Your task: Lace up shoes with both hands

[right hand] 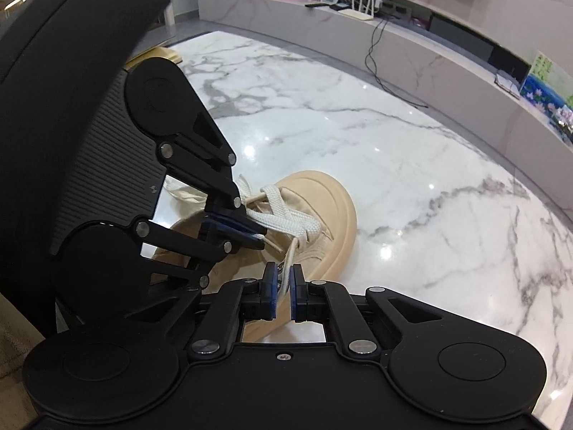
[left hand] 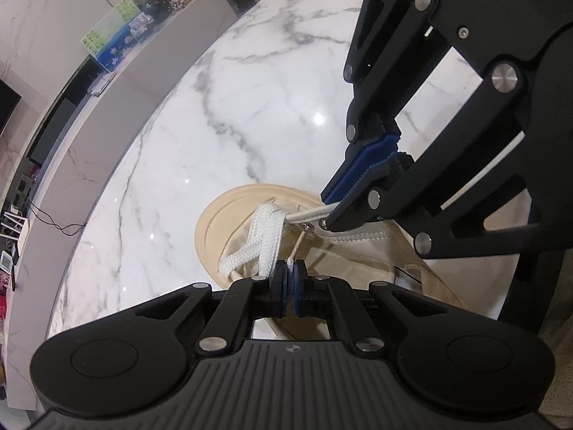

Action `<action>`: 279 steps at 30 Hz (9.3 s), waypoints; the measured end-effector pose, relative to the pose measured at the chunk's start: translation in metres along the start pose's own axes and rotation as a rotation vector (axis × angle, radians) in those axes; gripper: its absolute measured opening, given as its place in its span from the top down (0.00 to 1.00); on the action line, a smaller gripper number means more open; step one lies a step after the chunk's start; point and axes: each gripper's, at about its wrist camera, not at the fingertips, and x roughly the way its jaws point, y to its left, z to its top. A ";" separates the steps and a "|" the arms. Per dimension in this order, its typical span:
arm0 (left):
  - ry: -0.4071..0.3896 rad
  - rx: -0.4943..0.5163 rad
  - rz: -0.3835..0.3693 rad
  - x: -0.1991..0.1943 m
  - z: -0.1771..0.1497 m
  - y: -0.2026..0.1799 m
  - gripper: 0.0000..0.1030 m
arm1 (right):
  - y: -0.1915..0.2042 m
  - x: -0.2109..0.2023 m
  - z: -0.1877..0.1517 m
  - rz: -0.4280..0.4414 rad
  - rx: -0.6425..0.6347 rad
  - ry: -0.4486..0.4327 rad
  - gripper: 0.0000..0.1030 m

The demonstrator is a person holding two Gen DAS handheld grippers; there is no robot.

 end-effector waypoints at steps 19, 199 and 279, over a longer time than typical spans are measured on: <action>-0.021 0.023 -0.003 -0.005 0.005 -0.001 0.97 | 0.000 -0.001 0.000 0.015 -0.024 -0.005 0.95; -0.076 -0.343 -0.104 -0.035 -0.030 0.041 0.74 | 0.049 0.023 0.048 -0.033 -0.568 0.161 0.99; -0.105 -0.378 -0.144 -0.042 -0.035 0.048 0.83 | 0.053 0.026 0.032 -0.022 -0.391 -0.054 0.87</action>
